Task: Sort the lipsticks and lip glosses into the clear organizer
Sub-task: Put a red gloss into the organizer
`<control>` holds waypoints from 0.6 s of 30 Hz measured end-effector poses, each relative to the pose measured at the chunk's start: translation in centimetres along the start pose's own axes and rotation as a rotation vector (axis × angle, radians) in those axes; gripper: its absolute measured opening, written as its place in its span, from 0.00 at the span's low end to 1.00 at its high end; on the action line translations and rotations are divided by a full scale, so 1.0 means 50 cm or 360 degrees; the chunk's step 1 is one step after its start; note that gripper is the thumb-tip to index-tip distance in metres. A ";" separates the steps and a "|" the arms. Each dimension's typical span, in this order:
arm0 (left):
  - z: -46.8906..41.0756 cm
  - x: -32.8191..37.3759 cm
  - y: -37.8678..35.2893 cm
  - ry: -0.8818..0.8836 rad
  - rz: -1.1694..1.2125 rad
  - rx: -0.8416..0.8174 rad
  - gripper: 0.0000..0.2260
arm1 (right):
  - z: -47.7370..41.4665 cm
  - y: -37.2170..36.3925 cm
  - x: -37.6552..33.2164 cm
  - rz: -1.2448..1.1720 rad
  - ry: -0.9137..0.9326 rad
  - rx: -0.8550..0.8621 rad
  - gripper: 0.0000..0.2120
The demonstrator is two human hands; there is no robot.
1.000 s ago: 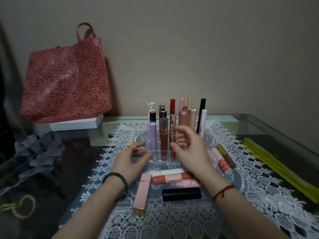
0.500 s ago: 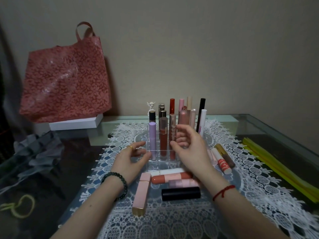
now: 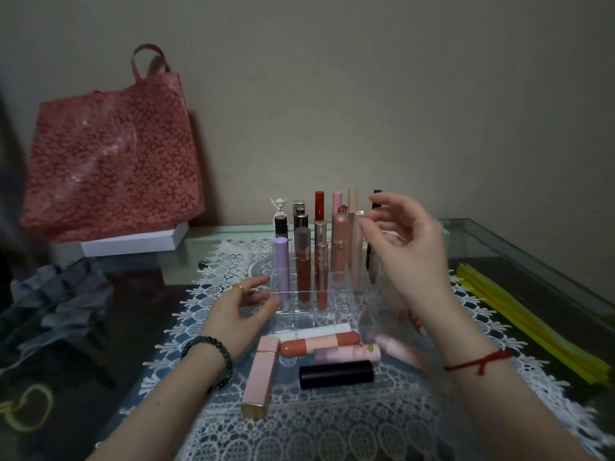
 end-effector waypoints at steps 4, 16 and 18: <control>-0.001 0.002 -0.002 -0.0012 -0.0014 -0.0022 0.16 | 0.007 0.037 -0.033 0.0218 0.0078 -0.0017 0.12; 0.005 0.010 0.003 -0.0007 0.0008 -0.0002 0.16 | 0.121 -0.001 0.050 0.1337 0.0069 -0.0633 0.15; 0.006 0.026 0.014 -0.0084 -0.0022 0.0067 0.14 | 0.139 -0.027 0.075 0.1370 0.0031 -0.0745 0.16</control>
Point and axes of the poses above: each hand's wrist, its own z-axis away from the middle knuckle, its own y-axis out of the back of the hand, x = y × z, the point moved 9 cm from there along -z, towards the middle knuckle, and after that the axes turned 13 degrees about -y, right-handed, at the moved point
